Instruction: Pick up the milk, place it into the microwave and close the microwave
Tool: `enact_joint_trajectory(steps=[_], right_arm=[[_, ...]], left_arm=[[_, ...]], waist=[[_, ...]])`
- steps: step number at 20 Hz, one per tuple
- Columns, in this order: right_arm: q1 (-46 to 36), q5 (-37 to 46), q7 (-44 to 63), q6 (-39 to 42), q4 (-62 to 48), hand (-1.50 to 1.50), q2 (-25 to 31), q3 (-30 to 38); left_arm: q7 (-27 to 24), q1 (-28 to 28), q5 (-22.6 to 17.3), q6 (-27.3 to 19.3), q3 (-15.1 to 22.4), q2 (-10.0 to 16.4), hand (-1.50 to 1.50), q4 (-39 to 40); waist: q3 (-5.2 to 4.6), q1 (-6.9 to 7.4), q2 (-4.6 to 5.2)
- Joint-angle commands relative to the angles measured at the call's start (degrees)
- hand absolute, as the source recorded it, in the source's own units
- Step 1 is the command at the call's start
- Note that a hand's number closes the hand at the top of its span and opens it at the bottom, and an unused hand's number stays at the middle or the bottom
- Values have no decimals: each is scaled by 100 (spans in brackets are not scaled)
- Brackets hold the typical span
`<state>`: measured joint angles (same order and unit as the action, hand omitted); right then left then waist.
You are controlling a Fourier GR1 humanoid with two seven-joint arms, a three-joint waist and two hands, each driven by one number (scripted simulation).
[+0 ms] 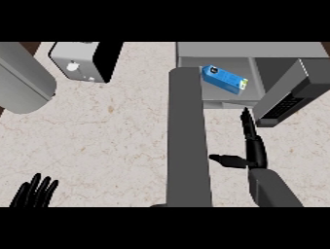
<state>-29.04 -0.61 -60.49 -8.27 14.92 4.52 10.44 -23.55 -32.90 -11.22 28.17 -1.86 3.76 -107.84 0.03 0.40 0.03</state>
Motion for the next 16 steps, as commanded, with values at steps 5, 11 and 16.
enact_joint_trajectory(steps=[5, 11, 16], right_arm=[[1240, -168, -349, 631, 1018, -150, 351, -92], [1892, -298, -385, 769, 1649, 150, 621, -61], [2615, -605, 204, 1175, 2571, -150, 876, -41]], left_arm=[[-97, 298, 346, 163, 350, -105, -150, 489], [268, 777, 1215, 71, 1122, -182, -150, 717], [276, 1220, 1683, 10, 1273, -47, 150, 728]], waist=[[-7, -82, -21], [-7, -118, -18], [-9, -111, -22]])
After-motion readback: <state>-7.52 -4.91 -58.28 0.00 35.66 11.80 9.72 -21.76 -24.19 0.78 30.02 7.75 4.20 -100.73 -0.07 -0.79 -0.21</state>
